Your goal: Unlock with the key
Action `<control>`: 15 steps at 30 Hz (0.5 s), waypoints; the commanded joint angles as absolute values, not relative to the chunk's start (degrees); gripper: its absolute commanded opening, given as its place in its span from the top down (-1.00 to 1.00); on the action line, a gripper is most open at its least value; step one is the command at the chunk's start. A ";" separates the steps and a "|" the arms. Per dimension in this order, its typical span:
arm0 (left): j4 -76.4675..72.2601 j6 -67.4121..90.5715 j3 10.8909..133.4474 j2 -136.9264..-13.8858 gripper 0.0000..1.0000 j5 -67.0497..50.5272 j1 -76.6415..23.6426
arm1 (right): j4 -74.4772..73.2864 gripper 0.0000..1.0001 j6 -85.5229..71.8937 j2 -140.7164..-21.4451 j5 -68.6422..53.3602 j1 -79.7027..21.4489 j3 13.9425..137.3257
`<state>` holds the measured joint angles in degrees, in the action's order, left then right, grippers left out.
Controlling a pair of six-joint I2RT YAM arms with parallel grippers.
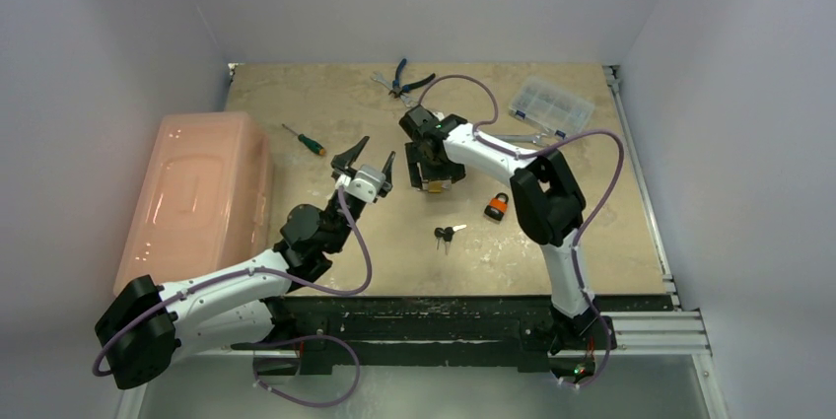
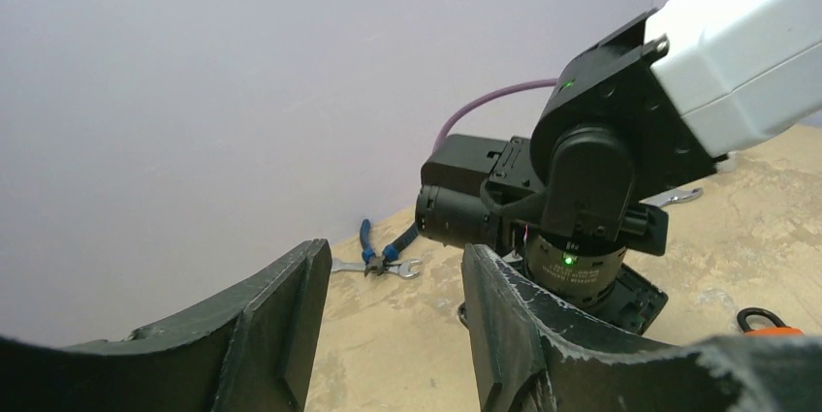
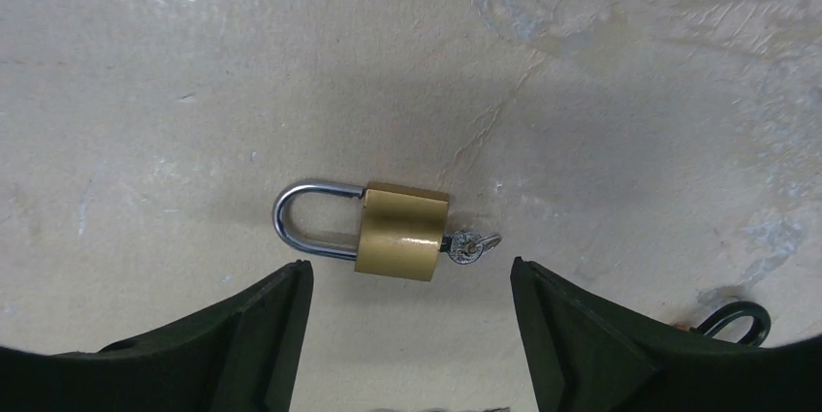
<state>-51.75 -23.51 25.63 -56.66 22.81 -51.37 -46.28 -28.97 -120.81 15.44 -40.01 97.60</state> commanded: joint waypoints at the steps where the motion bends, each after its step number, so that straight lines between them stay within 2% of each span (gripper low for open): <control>1: -53.12 -22.70 27.94 -56.73 -0.11 23.38 -50.91 | -47.46 -0.59 -30.36 -121.44 15.58 -39.60 101.35; 7: -52.87 -22.55 28.09 -56.48 -0.11 23.12 -50.91 | -47.46 -0.40 -30.91 -123.20 16.26 -39.00 102.19; 15: -52.56 -22.42 28.14 -56.34 -0.10 22.94 -50.89 | -46.96 -0.25 -30.96 -124.85 16.19 -38.43 102.89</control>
